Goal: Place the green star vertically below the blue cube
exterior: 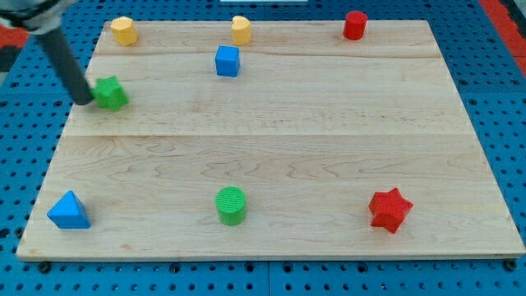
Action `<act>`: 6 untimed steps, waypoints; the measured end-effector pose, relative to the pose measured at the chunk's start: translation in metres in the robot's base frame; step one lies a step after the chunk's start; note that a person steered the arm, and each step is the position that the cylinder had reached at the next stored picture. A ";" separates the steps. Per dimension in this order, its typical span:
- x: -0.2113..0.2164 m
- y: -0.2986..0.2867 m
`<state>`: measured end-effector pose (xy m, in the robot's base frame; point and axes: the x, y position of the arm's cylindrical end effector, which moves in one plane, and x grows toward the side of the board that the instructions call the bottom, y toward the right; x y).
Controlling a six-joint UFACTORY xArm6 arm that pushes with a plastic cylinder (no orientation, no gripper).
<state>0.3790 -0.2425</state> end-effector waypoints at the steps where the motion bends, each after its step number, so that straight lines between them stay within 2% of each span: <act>1: 0.000 0.026; 2: -0.005 -0.041; 3: -0.021 -0.005; 5: -0.023 0.098; 6: -0.023 0.131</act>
